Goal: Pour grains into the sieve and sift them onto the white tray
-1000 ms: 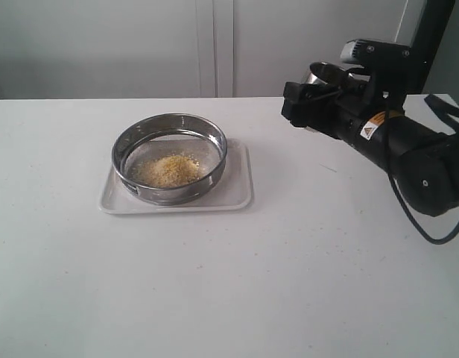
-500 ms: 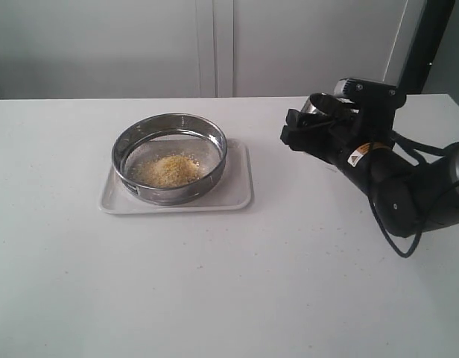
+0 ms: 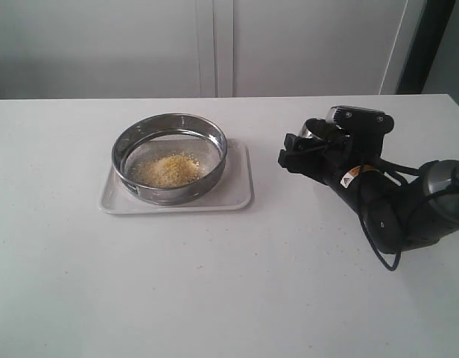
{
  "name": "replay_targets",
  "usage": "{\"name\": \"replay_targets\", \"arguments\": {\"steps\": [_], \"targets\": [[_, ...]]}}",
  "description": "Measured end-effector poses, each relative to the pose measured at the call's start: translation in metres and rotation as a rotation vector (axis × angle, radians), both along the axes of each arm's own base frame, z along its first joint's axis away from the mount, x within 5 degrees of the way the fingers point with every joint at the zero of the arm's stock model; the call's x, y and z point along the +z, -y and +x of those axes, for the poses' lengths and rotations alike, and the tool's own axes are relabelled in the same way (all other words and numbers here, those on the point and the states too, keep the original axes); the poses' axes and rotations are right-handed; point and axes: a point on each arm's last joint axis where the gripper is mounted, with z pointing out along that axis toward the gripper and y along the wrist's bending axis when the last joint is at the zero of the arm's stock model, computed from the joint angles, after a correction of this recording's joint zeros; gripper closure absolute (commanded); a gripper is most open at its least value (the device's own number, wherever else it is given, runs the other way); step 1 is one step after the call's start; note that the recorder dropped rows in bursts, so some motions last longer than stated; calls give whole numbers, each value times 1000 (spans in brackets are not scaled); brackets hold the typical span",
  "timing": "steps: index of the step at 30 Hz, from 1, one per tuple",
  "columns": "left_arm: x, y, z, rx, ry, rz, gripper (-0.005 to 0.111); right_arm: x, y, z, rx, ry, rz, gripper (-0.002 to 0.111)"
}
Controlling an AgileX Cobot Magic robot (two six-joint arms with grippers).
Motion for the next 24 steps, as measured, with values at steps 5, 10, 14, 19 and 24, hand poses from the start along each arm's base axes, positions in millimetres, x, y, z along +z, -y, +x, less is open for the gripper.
{"name": "replay_targets", "arguments": {"steps": [5,10,14,19,24], "targets": [[0,0,0,0,0,0,107,-3,0,0,4,6,-18,108],[0,0,0,0,0,0,107,-3,-1,0,14,14,-36,108],[0,0,0,0,0,0,107,-5,-4,-1,56,6,-59,108],[0,0,0,0,0,0,107,-7,-5,-2,82,-9,-103,108],[0,0,0,0,0,0,107,-9,-2,-1,60,0,-160,108]]}}
